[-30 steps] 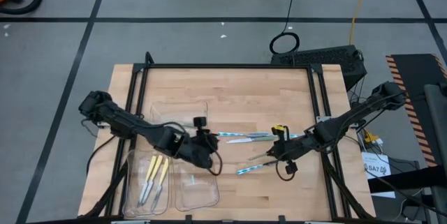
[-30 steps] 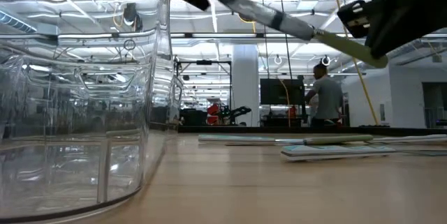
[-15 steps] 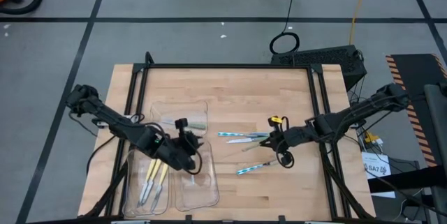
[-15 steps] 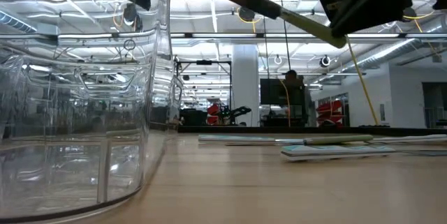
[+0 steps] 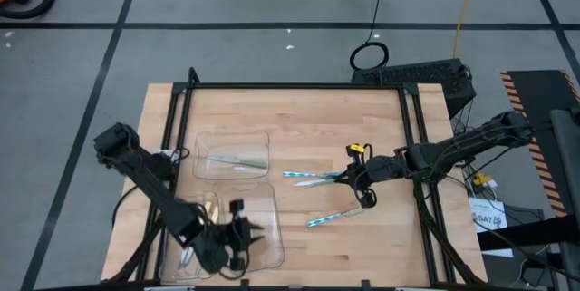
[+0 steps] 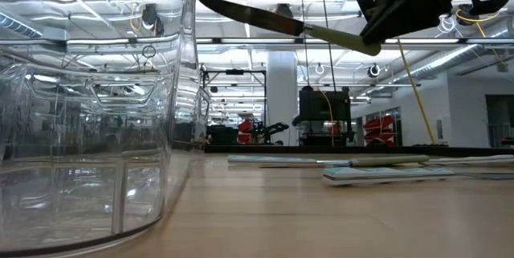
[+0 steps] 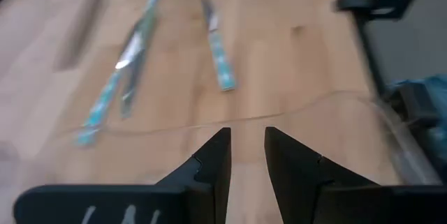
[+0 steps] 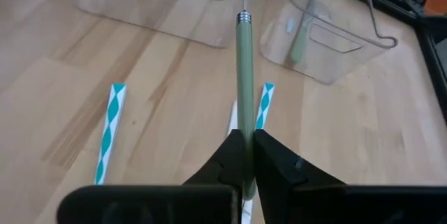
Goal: Sort silverware by color (type)
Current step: Put the bottom green table knife into the top transparent bin
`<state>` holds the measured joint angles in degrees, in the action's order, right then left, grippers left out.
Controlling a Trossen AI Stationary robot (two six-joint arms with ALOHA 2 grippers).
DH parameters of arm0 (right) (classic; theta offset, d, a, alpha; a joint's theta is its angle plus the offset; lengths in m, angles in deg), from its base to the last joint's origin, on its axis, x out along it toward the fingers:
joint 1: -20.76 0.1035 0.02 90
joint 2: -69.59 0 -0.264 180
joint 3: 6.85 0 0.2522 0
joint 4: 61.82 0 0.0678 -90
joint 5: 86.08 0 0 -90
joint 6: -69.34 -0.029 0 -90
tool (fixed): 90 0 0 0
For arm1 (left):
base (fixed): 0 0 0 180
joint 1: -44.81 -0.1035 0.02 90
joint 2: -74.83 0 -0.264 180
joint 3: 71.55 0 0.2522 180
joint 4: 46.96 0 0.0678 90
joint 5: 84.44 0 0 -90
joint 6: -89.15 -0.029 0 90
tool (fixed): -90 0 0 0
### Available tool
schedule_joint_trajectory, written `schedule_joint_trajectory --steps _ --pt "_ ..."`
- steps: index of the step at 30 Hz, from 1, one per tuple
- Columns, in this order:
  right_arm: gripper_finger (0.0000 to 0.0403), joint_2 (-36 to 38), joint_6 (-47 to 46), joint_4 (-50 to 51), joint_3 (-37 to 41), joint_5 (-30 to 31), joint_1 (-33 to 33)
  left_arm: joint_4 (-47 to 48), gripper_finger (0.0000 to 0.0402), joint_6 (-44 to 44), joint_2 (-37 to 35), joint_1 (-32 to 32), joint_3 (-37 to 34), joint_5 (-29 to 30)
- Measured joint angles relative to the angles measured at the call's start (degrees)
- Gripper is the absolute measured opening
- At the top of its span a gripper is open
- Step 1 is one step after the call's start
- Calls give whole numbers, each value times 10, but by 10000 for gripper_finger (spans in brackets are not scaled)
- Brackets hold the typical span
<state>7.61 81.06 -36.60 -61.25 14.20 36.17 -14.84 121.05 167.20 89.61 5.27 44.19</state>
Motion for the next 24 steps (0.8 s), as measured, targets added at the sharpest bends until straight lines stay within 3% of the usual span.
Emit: schedule_joint_trajectory --steps 4,8,16,18,22,24 --pt "12 0 0 -3 0 0 -9 -43 97 0 43 15 17 1" --pt "12 0 2 -13 0 0 -20 -27 97 -3 83 10 66 6" --pt "10 -3 -3 -32 0 -29 -35 291 101 4 97 -49 228 222" --pt "4 -13 -17 -25 0 -31 -37 320 114 -41 96 -102 270 188" --pt "1 -36 -58 20 0 -42 -37 267 152 -125 100 -210 293 -12" --pt "2 -51 -88 59 0 -58 -37 246 166 -136 102 -234 293 -54"
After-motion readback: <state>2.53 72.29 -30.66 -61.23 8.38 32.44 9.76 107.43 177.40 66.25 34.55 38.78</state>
